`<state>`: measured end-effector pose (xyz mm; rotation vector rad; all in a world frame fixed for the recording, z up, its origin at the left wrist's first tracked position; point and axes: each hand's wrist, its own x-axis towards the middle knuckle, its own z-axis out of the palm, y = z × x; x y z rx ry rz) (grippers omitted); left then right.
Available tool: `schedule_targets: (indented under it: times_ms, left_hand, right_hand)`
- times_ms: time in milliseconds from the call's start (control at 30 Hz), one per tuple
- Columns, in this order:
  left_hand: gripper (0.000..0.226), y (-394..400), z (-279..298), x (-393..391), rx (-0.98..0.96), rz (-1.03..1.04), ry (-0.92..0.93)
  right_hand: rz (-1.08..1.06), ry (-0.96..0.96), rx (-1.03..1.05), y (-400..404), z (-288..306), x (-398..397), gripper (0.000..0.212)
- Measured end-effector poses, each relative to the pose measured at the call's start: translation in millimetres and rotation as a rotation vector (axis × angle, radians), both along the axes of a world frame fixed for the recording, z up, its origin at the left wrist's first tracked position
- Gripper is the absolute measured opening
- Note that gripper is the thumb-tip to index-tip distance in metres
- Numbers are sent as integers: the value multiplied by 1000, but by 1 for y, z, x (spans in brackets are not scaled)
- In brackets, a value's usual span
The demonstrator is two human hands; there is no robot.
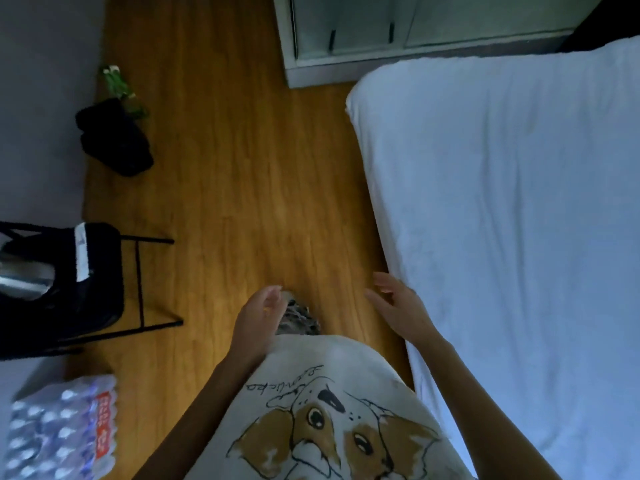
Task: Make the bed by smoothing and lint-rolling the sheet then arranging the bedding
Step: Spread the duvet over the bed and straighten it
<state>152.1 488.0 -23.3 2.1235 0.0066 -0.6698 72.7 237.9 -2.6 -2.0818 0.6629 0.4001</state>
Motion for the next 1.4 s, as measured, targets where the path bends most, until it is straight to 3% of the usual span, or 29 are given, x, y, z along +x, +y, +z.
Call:
schedule_targets:
  times_ms: [133, 333, 500, 733, 967, 1167, 1400]
  left_hand:
    - [30, -21, 14, 132, 38, -180, -20]
    - [22, -76, 23, 317, 82, -303, -27]
    - [28, -150, 6, 438, 85, -196, 6]
    - [26, -286, 19, 592, 48, -30, 10]
    - [15, -392, 36, 749, 0, -106, -25]
    - [15, -473, 9, 899, 9, -340, -9]
    - [25, -611, 25, 1055, 57, -890, -54]
  right_hand:
    - [-265, 4, 61, -19, 9, 97, 45]
    - [-425, -9, 97, -67, 8, 226, 44]
    - [-418, 7, 129, -143, -21, 351, 40]
    - [-209, 11, 83, -279, -20, 547, 43]
    - [-282, -47, 42, -373, -6, 707, 42]
    - [-538, -20, 43, -432, -34, 794, 40]
    - [-787, 23, 2, -475, -22, 874, 44]
